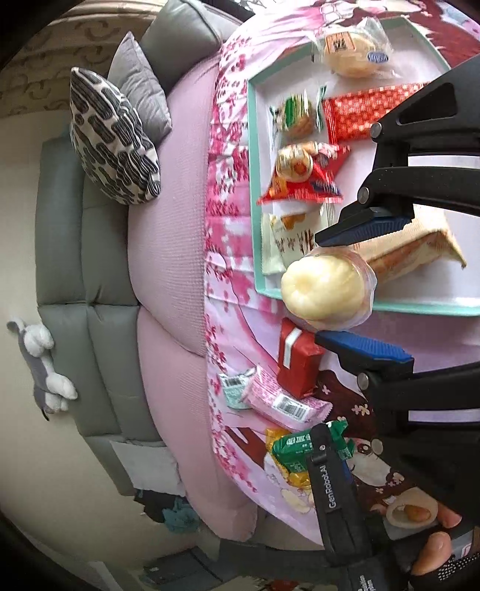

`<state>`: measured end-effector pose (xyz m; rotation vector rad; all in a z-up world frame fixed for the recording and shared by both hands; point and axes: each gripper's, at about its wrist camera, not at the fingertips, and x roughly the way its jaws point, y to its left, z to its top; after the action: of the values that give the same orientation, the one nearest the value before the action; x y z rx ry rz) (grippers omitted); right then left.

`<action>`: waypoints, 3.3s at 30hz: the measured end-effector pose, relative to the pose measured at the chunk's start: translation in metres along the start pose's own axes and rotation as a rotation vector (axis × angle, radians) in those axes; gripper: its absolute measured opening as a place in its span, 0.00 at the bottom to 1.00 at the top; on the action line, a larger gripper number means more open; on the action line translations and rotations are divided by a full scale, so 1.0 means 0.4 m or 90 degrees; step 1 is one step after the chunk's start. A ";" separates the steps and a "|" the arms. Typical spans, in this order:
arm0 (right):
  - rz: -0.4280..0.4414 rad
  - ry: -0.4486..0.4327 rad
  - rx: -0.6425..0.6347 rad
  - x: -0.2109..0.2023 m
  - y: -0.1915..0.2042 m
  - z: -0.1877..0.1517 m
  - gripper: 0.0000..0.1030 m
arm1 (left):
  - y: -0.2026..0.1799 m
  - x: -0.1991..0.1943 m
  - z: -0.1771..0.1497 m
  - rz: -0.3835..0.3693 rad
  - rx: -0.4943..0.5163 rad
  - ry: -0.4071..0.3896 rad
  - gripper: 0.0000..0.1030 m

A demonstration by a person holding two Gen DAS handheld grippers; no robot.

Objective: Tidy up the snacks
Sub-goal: 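Lift the green box and pudding cup and carry both over the tray, then open both grippers to drop the green box and pudding cup into the tray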

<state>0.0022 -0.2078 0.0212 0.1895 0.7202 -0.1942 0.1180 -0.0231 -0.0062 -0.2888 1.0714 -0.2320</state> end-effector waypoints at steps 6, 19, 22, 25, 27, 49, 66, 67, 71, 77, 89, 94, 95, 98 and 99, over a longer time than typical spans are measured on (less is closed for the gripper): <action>-0.026 -0.022 0.035 -0.042 -0.081 0.009 0.48 | -0.096 -0.032 -0.022 -0.040 0.060 -0.020 0.40; -0.122 -0.042 0.158 -0.111 -0.331 -0.004 0.48 | -0.348 -0.049 -0.140 -0.129 0.233 0.009 0.40; -0.126 -0.038 0.173 -0.111 -0.360 -0.011 0.48 | -0.371 -0.040 -0.146 -0.121 0.250 0.006 0.40; -0.119 -0.032 0.186 -0.103 -0.379 -0.021 0.48 | -0.389 -0.020 -0.140 -0.096 0.266 0.010 0.40; -0.111 -0.026 0.192 -0.087 -0.387 -0.028 0.48 | -0.396 -0.001 -0.128 -0.085 0.275 0.014 0.40; -0.108 0.020 0.204 -0.017 -0.414 -0.053 0.48 | -0.513 0.090 -0.140 -0.056 0.358 0.064 0.41; -0.129 0.039 0.191 -0.030 -0.400 -0.043 0.65 | -0.393 0.003 -0.124 -0.006 0.300 0.026 0.74; -0.130 0.044 0.189 -0.030 -0.397 -0.043 0.66 | -0.381 0.002 -0.124 0.001 0.296 0.022 0.79; -0.131 0.057 0.172 -0.028 -0.385 -0.042 0.69 | -0.339 0.006 -0.130 0.027 0.278 0.020 0.79; -0.135 0.059 0.158 -0.027 -0.372 -0.044 0.79 | -0.302 0.021 -0.128 0.035 0.251 0.018 0.81; -0.128 0.064 0.138 -0.020 -0.346 -0.054 0.86 | -0.265 0.026 -0.128 0.044 0.220 0.004 1.00; -0.134 0.050 0.134 -0.029 -0.341 -0.057 1.00 | -0.254 0.020 -0.125 0.045 0.206 -0.003 1.00; -0.132 0.051 0.136 -0.028 -0.341 -0.059 1.00 | -0.253 0.018 -0.125 0.045 0.204 -0.004 1.00; -0.133 0.051 0.136 -0.029 -0.339 -0.061 1.00 | -0.250 0.015 -0.123 0.044 0.198 -0.007 1.00; -0.133 0.050 0.136 -0.030 -0.339 -0.061 1.00 | -0.248 0.014 -0.122 0.043 0.194 -0.008 1.00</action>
<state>-0.0546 -0.3315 -0.0028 0.3278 0.7970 -0.4660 0.0729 -0.1238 0.0014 0.0191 1.0161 -0.3285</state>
